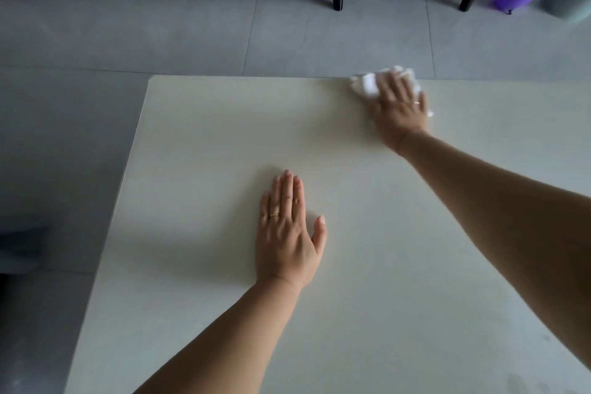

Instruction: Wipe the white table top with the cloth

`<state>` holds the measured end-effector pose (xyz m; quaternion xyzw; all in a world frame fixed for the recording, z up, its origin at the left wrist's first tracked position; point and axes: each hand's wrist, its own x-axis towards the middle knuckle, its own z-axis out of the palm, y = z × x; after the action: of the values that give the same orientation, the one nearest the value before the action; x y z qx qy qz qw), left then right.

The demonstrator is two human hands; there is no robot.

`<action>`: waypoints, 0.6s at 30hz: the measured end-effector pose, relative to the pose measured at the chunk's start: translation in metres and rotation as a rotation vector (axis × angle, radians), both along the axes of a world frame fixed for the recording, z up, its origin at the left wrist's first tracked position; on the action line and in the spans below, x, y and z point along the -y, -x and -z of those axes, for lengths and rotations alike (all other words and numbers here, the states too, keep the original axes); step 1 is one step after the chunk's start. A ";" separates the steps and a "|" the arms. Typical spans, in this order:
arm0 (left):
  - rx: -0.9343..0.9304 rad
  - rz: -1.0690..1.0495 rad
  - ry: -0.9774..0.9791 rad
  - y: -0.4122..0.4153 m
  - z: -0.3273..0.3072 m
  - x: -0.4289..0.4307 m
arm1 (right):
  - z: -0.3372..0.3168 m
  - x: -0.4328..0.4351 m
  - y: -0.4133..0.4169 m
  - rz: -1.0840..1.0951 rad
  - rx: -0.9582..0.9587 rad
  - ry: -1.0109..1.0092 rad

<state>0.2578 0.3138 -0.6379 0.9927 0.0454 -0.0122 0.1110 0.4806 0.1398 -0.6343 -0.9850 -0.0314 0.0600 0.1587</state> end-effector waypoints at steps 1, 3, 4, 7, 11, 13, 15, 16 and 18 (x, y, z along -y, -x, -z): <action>0.001 0.000 -0.003 0.000 0.000 0.000 | -0.001 0.017 -0.002 0.132 -0.011 0.000; 0.001 -0.001 -0.013 -0.001 0.001 0.001 | -0.002 0.023 -0.002 0.301 -0.033 0.020; 0.001 0.002 -0.017 -0.001 0.001 0.001 | -0.004 0.012 0.001 0.337 -0.034 0.011; 0.000 0.011 -0.025 -0.001 0.001 0.000 | -0.005 -0.039 0.022 0.124 -0.006 -0.041; -0.003 0.007 -0.038 -0.001 -0.001 0.000 | -0.004 -0.033 0.049 -0.319 0.005 -0.003; -0.001 0.012 -0.040 -0.001 -0.001 0.000 | -0.005 0.009 0.043 -0.263 0.006 0.002; -0.002 0.009 -0.047 -0.001 -0.001 -0.001 | -0.005 0.060 0.035 -0.071 -0.009 0.022; -0.003 0.007 -0.048 -0.001 -0.001 -0.001 | -0.007 0.084 0.032 0.029 -0.020 0.033; -0.002 0.005 -0.046 -0.001 -0.001 0.000 | -0.009 0.115 0.027 0.186 -0.045 0.039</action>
<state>0.2591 0.3143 -0.6370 0.9951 0.0434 -0.0123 0.0881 0.4540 0.0252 -0.6249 -0.9850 0.0652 0.0677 0.1450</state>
